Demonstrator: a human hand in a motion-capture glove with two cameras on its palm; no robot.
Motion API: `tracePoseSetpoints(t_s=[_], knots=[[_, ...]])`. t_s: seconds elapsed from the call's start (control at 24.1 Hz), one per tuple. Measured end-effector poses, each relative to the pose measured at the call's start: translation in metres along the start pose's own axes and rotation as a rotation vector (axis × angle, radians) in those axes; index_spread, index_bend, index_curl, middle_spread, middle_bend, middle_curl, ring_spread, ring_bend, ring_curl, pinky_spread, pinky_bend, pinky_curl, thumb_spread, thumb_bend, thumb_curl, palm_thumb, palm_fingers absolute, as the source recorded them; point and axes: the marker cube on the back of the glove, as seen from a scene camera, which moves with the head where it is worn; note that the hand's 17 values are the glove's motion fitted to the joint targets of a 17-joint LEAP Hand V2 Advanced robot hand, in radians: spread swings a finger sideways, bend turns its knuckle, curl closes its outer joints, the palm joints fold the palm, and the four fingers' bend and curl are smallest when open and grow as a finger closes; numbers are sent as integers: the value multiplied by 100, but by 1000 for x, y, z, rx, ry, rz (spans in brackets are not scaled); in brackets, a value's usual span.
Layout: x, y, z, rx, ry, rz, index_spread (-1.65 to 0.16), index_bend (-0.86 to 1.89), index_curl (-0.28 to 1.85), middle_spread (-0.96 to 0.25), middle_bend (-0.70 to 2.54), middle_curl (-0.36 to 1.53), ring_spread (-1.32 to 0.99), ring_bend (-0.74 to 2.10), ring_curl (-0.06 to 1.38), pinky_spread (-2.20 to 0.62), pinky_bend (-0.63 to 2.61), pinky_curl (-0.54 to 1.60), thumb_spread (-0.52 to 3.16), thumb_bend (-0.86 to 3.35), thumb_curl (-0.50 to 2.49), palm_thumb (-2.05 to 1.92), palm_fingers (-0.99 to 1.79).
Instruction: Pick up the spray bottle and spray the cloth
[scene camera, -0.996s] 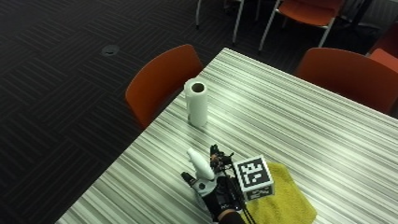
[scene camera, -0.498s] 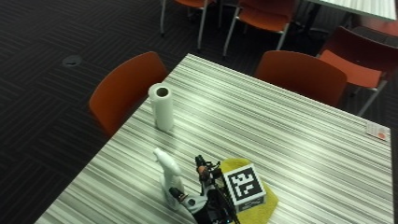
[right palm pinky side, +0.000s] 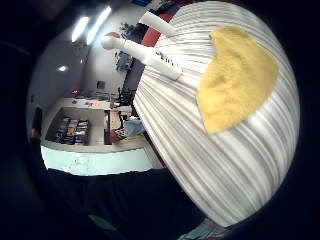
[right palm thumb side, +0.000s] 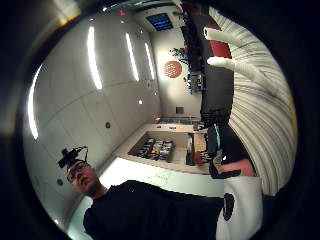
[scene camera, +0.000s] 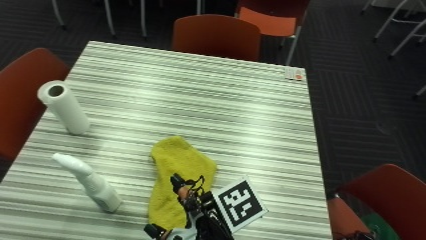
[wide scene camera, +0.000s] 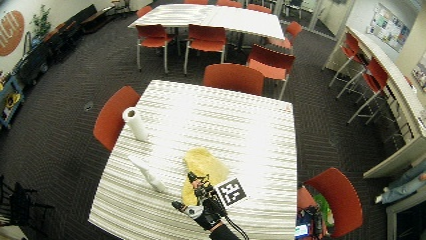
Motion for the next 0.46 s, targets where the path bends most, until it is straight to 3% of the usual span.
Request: tracePoseSetpoints(t_s=[0.46], knots=[[-6, 8, 23, -65, -3, 3, -36, 16, 31, 4, 19, 36, 10, 41, 41, 18, 46, 35, 102, -1, 56, 95, 15]])
